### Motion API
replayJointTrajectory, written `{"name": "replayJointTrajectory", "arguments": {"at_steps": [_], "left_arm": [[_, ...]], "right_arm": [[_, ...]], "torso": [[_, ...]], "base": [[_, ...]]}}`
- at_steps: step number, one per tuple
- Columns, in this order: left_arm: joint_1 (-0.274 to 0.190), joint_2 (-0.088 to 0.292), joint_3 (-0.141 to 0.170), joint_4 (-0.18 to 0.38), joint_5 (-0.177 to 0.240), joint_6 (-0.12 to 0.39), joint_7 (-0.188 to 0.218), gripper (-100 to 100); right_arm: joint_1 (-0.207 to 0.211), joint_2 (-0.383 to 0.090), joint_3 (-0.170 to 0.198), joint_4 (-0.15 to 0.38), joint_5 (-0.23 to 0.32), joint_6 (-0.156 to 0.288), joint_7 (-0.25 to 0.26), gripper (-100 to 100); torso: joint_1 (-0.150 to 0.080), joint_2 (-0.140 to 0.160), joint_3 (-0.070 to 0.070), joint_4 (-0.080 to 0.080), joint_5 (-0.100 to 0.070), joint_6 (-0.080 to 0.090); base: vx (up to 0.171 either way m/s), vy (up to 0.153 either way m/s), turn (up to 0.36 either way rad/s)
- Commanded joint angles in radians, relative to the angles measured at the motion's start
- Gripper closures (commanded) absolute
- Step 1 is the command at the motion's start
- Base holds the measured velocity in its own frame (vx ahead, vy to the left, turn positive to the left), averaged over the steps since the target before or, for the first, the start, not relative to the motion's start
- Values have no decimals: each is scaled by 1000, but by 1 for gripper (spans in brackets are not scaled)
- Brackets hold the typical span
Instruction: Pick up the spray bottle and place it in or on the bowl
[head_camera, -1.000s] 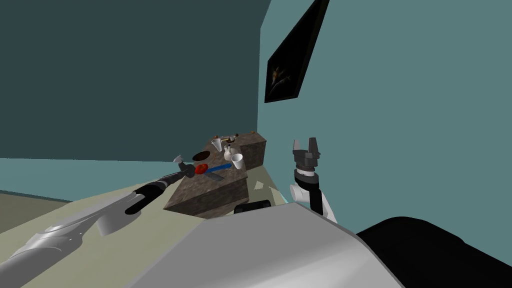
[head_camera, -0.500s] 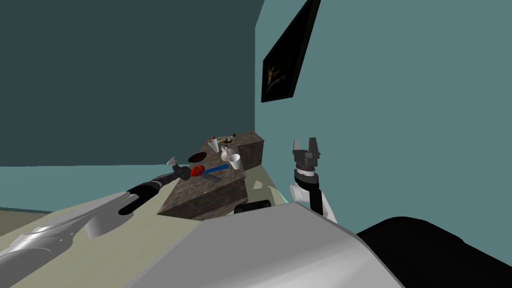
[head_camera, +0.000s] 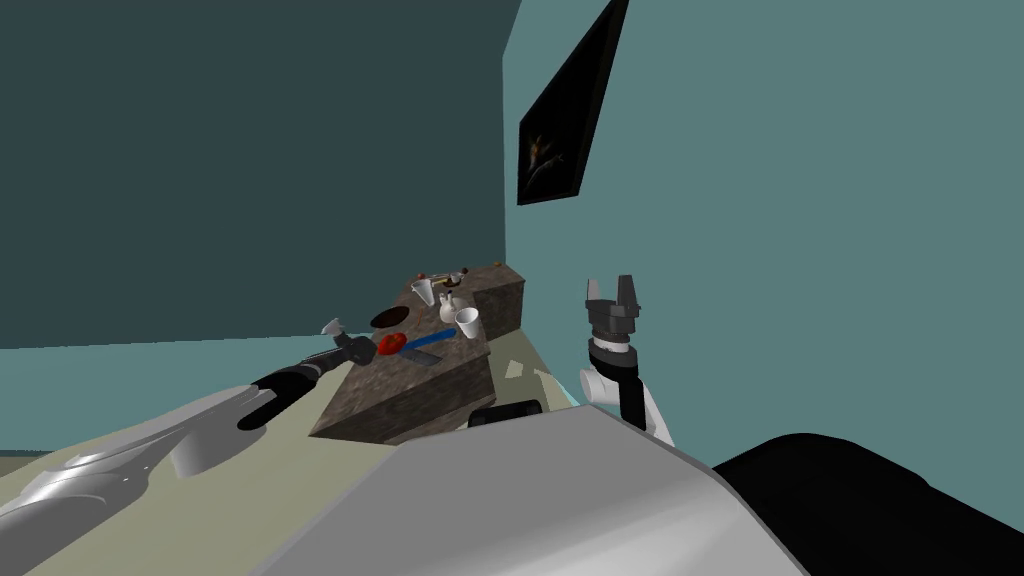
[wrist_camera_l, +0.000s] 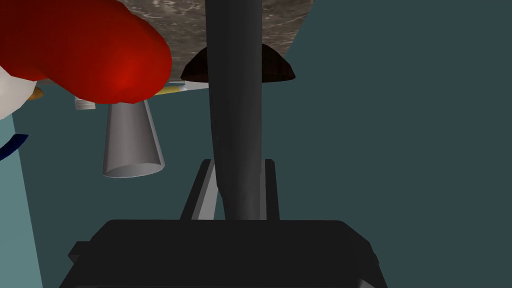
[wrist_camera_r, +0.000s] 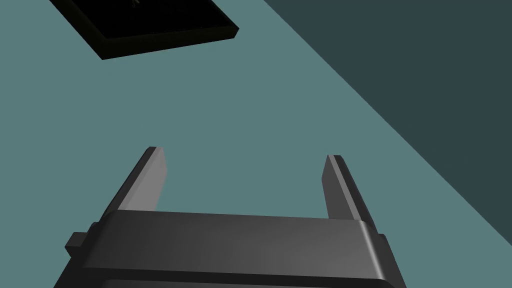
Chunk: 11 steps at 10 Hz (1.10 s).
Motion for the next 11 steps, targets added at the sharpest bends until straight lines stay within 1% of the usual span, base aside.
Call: {"name": "replayJointTrajectory", "arguments": {"at_steps": [1,3,4,5,6,7,8,9,10,11], "left_arm": [[0,0,0,0,0,0,0,100],[1,0,0,1,0,1,0,100],[1,0,0,1,0,1,0,0],[15,12,8,-31,-7,-7,4,100],[18,18,8,-44,-10,-10,6,100],[17,13,9,-36,-8,-6,4,100],[19,14,9,-39,-8,-6,5,0],[31,18,-21,-8,14,-19,16,100],[37,35,-35,14,28,-23,26,100],[41,46,-42,25,37,-25,33,100]], "right_arm": [[0,0,0,0,0,0,0,0],[0,0,0,0,0,0,0,0],[0,0,0,0,0,0,0,0],[0,0,0,0,0,0,0,0],[0,0,0,0,0,0,0,0],[0,0,0,0,0,0,0,0],[0,0,0,0,0,0,0,0],[0,0,0,0,0,0,0,0],[0,0,0,0,0,0,0,0],[0,0,0,0,0,0,0,0]], "torso": [[0,0,0,0,0,0],[-1,0,0,0,0,1],[-1,0,0,0,0,1],[-1,0,0,0,0,1],[-3,-2,-1,0,-1,-1],[-5,-2,-1,0,-1,0],[-4,-2,-1,0,-1,1],[-2,-1,0,0,-1,1],[-2,4,1,-2,2,-3],[2,11,3,-4,7,-8]], "base": [[-1,2,11],[0,0,0],[0,0,0],[44,-32,194],[57,-61,232],[20,-31,50],[2,-6,-6],[-65,-32,16],[-135,-26,-10],[-105,2,7]]}}
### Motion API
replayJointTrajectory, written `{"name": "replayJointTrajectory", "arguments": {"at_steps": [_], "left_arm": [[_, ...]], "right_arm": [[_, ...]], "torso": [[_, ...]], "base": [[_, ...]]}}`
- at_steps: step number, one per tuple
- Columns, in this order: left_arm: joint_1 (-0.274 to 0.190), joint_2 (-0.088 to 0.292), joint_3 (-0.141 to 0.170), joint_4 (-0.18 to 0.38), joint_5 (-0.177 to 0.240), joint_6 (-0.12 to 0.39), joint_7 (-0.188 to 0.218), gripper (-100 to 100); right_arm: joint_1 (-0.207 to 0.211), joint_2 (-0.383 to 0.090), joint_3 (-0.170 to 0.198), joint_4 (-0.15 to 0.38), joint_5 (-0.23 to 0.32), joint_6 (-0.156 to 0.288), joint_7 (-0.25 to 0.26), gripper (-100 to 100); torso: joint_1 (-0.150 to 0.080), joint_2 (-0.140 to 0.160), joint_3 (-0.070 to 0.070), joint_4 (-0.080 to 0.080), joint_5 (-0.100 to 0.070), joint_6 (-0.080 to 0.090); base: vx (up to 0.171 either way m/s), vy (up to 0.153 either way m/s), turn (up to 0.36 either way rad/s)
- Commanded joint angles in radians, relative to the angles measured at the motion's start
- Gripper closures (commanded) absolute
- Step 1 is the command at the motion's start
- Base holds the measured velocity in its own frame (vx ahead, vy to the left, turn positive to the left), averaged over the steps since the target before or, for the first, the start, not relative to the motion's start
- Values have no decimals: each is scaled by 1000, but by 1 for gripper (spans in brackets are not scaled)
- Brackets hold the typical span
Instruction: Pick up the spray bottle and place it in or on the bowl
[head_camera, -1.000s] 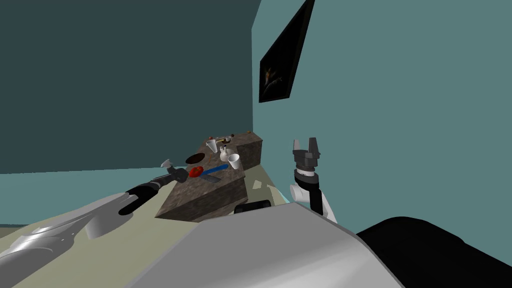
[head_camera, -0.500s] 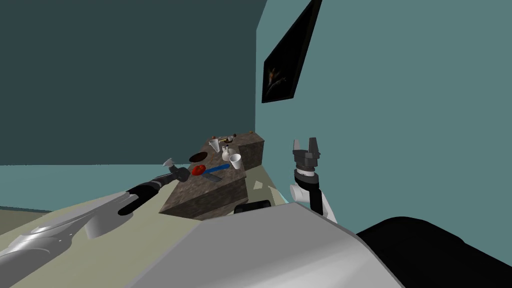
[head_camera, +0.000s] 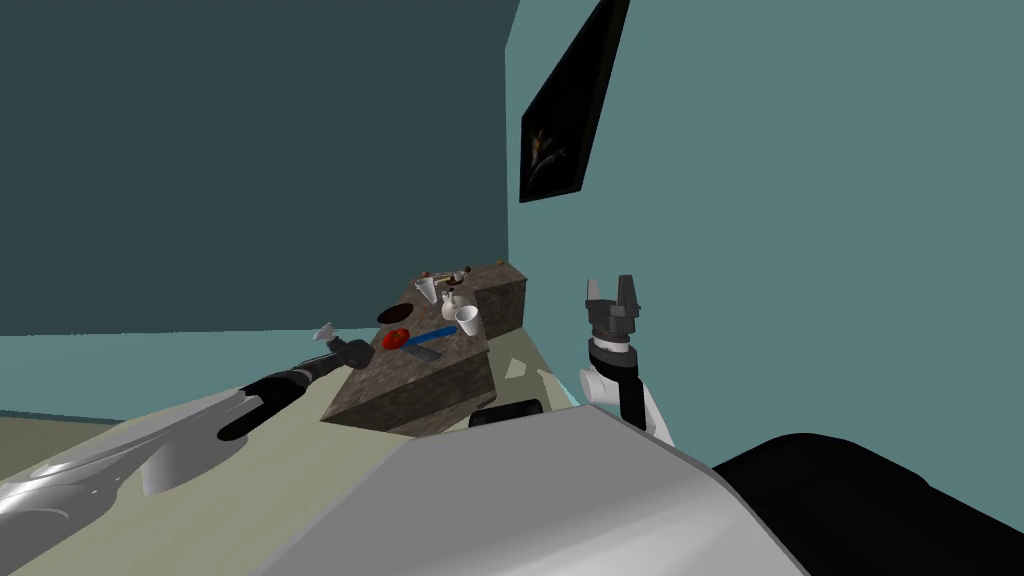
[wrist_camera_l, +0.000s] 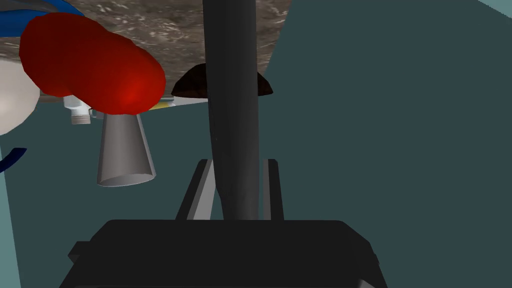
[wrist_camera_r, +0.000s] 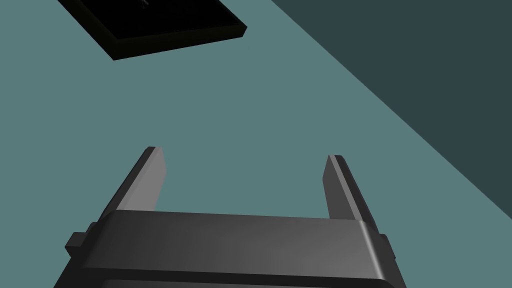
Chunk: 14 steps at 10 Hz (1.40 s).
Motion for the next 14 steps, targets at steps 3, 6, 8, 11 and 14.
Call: {"name": "replayJointTrajectory", "arguments": {"at_steps": [3,6,8,11,14], "left_arm": [[42,78,-46,72,53,-4,54,100],[68,132,-74,107,91,-1,98,100],[85,165,-93,130,119,2,131,100],[110,209,-116,166,163,11,180,100],[131,248,-129,205,208,24,227,100]], "right_arm": [[0,0,0,0,0,0,0,0],[0,0,0,0,0,0,0,0],[0,0,0,0,0,0,0,0],[0,0,0,0,0,0,0,0],[0,0,0,0,0,0,0,0]], "torso": [[8,-2,-1,-1,2,-1],[9,-6,-4,-2,2,0],[8,-8,-5,-3,2,2],[6,-9,-6,-3,1,3],[6,-11,-7,-3,1,4]], "base": [[-73,60,-116],[-37,69,-183],[-48,69,-285],[-33,46,-283],[-23,64,-303]]}}
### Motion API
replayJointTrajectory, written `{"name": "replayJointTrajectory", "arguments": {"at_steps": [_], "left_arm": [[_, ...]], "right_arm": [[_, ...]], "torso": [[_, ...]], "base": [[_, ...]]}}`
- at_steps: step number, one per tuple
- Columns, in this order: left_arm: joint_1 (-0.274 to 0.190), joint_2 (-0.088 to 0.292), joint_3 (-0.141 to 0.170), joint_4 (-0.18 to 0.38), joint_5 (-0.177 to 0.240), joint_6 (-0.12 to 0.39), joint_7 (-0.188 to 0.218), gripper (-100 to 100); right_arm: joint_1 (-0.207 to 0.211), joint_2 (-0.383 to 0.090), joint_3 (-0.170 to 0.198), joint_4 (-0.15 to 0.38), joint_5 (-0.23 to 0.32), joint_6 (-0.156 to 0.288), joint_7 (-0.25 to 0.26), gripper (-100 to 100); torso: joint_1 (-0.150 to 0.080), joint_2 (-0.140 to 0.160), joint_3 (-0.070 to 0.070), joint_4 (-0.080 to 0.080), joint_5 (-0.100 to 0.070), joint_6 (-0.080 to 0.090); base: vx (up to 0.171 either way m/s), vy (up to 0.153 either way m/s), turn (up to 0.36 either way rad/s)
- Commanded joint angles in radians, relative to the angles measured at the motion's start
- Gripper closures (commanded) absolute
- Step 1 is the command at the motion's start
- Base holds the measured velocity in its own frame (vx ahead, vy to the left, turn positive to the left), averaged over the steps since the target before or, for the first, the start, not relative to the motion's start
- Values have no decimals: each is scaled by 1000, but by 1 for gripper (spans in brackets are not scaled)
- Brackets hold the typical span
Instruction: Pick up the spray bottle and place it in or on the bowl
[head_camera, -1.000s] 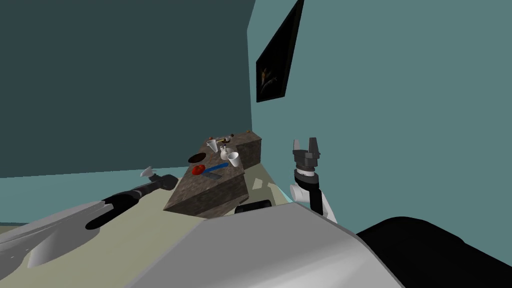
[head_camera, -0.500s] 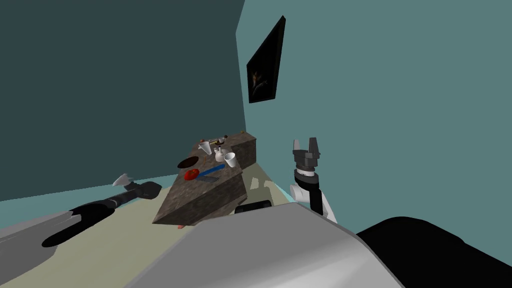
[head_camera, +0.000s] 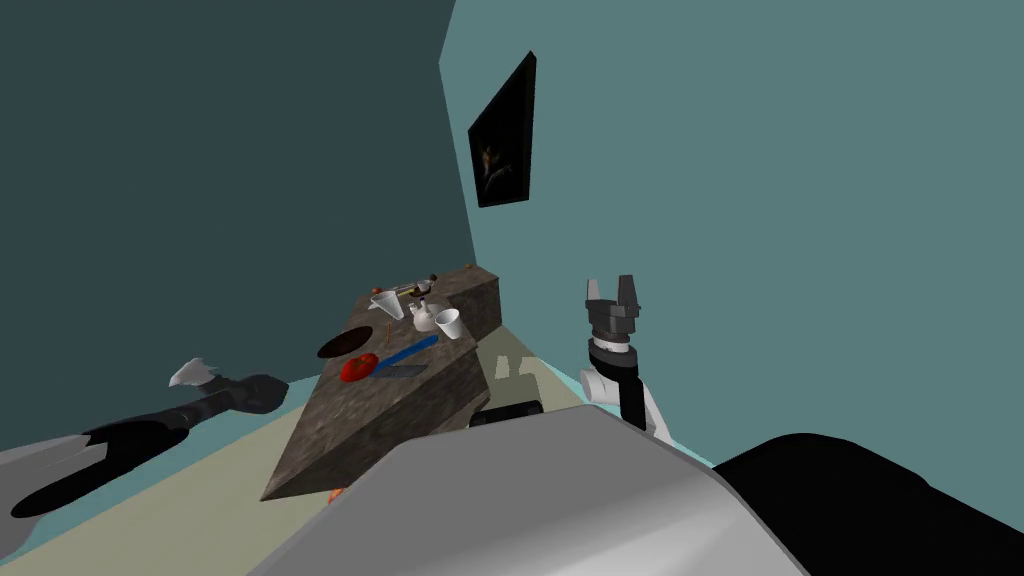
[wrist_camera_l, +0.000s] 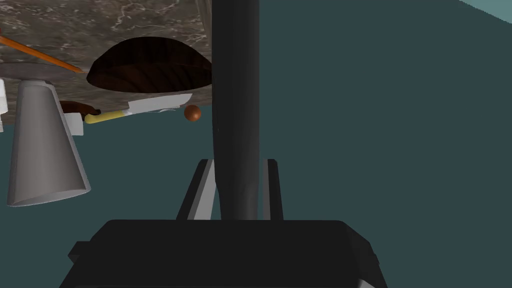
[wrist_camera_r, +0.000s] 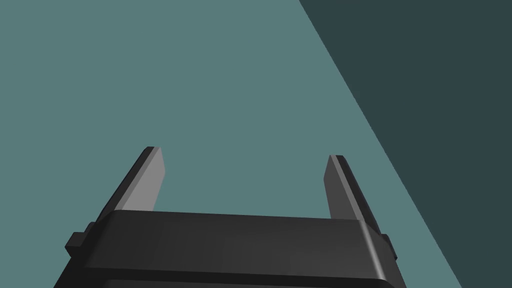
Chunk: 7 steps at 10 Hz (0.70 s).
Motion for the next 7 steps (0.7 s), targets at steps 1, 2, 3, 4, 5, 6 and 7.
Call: {"name": "replayJointTrajectory", "arguments": {"at_steps": [1,2,3,4,5,6,7], "left_arm": [[10,23,-5,34,26,-3,26,100],[16,34,-6,47,40,3,39,100],[20,46,-6,60,54,10,52,100],[24,57,-5,72,68,16,64,100],[28,68,-4,83,81,23,75,100],[30,78,-2,93,93,31,85,100],[33,87,1,101,104,38,94,100]], "right_arm": [[0,0,0,0,0,0,0,0],[0,0,0,0,0,0,0,0],[0,0,0,0,0,0,0,0],[0,0,0,0,0,0,0,0],[0,0,0,0,0,0,0,0],[0,0,0,0,0,0,0,0],[0,0,0,0,0,0,0,0]], "torso": [[0,0,0,0,0,0],[0,0,0,0,0,1],[0,1,1,1,-1,1],[0,0,0,1,-1,1],[-1,0,1,1,-1,0],[-1,0,1,1,-1,2],[-1,0,0,1,-1,1]], "base": [[-34,65,-326],[-38,75,-326],[-35,69,-299],[-31,66,-253],[-34,70,-318],[-29,83,-276],[-33,82,-247]]}}
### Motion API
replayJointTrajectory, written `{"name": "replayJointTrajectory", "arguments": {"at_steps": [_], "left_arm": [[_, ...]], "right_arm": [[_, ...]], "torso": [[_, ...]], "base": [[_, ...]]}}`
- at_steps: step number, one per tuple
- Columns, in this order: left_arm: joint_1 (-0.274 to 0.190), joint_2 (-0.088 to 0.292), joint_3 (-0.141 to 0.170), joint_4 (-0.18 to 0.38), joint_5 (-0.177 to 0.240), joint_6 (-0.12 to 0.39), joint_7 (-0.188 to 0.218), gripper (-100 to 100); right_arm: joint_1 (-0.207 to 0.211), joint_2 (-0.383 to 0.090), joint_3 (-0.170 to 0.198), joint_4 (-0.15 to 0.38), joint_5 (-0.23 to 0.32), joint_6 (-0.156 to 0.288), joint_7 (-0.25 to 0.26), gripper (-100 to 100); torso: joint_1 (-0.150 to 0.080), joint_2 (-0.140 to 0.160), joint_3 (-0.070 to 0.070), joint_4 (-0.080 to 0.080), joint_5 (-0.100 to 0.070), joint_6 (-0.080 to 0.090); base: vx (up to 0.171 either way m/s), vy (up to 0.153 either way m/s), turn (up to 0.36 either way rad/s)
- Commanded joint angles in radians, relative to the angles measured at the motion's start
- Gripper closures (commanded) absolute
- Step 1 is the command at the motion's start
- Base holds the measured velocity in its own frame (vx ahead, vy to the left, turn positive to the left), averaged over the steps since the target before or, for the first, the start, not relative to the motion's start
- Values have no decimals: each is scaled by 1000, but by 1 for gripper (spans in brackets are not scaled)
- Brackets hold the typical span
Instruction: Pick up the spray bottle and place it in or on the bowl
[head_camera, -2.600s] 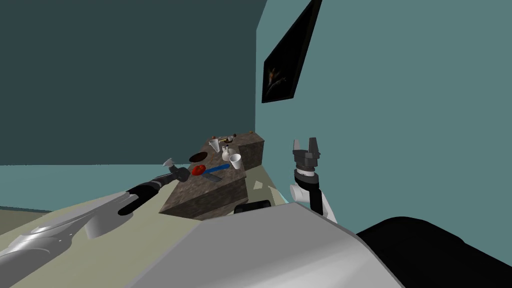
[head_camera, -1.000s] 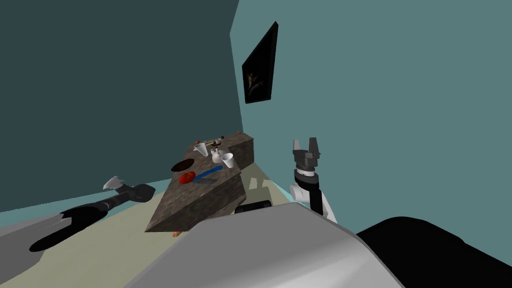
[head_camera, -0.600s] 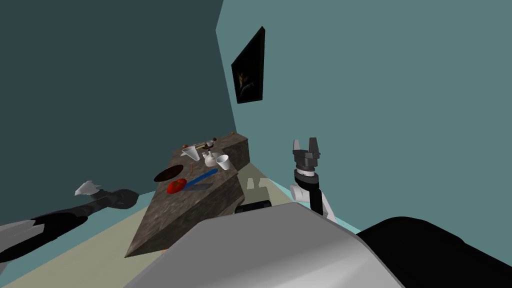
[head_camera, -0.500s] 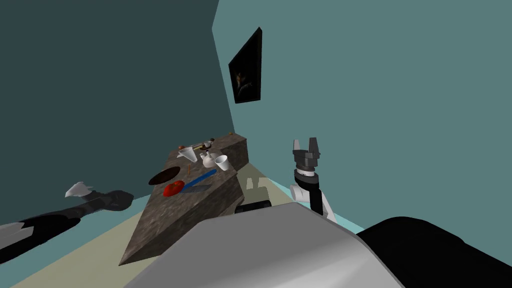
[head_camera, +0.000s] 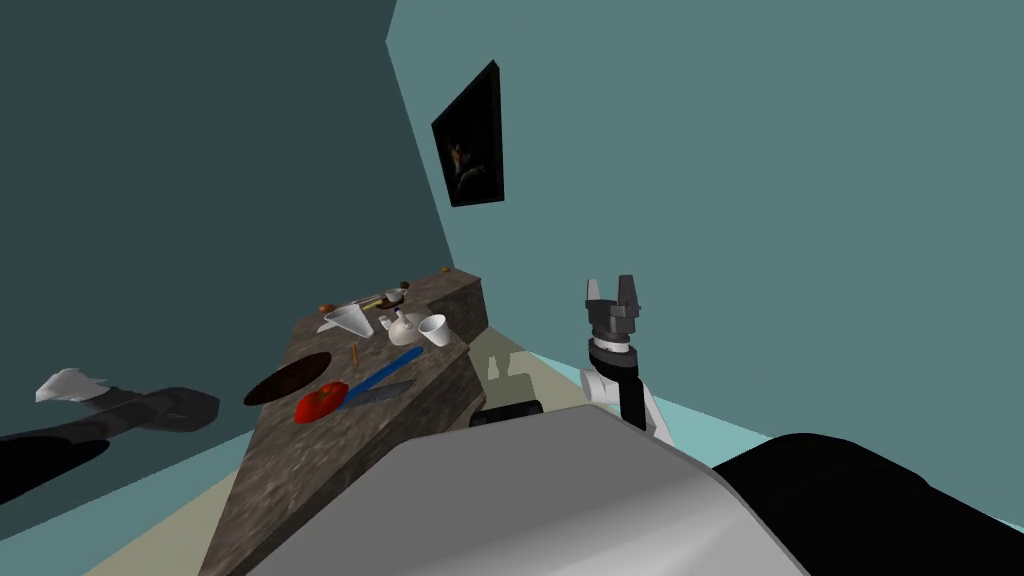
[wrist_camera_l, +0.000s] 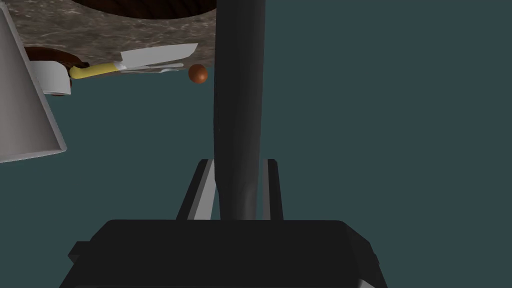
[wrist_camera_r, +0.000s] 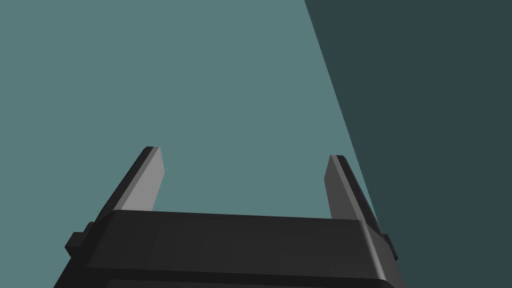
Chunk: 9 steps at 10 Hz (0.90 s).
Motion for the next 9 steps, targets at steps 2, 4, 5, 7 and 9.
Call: {"name": "replayJointTrajectory", "arguments": {"at_steps": [2,4,5,7,9], "left_arm": [[-27,24,-27,32,39,11,17,100],[-18,41,-21,32,64,33,35,100],[-18,41,-21,32,64,33,35,100],[-6,49,-18,10,83,53,50,100],[-8,48,-18,15,80,50,48,-100]], "right_arm": [[0,0,0,0,0,0,0,0],[0,0,0,0,0,0,0,0],[0,0,0,0,0,0,0,0],[0,0,0,0,0,0,0,0],[0,0,0,0,0,0,0,0]], "torso": [[-1,0,0,0,1,-2],[0,0,0,0,0,2],[0,1,1,1,0,2],[-2,1,1,1,1,1],[-4,0,1,1,0,-1]], "base": [[-24,62,-167],[-53,96,-330],[-47,52,-160],[-38,55,-227],[-9,10,-32]]}}
